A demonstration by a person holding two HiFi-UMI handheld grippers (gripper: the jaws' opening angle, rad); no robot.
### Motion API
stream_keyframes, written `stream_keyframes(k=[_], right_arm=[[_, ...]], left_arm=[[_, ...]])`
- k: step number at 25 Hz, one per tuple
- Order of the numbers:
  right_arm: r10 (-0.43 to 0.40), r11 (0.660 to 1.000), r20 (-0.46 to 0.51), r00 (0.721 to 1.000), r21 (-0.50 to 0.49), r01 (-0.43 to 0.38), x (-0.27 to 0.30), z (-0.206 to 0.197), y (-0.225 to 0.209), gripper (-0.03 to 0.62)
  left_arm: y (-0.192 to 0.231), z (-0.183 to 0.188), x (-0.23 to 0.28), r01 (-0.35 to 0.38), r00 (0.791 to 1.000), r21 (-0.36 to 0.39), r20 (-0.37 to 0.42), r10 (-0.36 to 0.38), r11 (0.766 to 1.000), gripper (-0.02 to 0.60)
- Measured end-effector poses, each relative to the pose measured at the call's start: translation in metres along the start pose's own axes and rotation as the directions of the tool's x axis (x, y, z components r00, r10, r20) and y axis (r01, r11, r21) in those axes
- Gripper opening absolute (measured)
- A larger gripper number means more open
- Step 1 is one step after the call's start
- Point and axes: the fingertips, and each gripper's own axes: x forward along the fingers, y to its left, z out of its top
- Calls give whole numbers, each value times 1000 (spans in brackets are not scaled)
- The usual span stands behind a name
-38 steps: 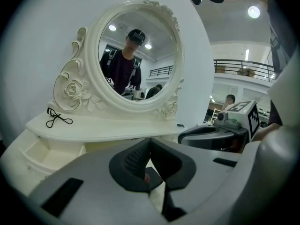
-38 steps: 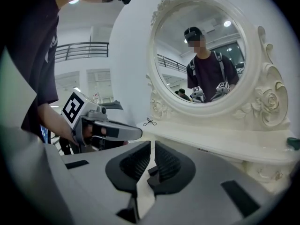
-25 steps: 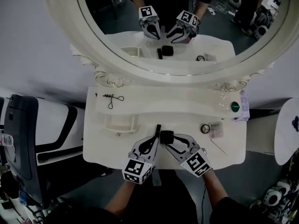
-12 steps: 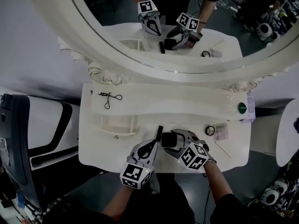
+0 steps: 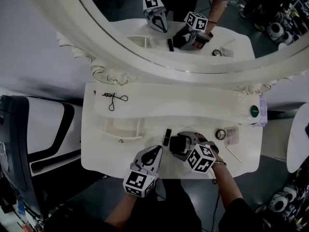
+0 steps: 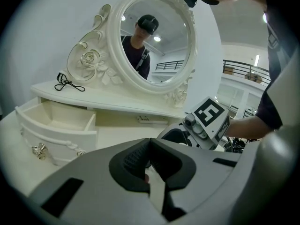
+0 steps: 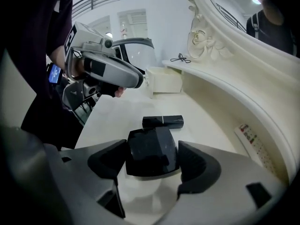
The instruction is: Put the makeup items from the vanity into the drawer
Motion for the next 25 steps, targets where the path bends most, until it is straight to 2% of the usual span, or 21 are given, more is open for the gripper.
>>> stream_keyframes(k=[12,25], right_arm=[[7,1000,10,1000,-16,-7,-4,2,5,354],[-103,994,116,988,55,97,-56,34,19,354]], left_arm=[[1,-1,-8,-16,1000,-8,8,16,1000,15],[-9,34,-32,-35,998,16,58,34,999,15]])
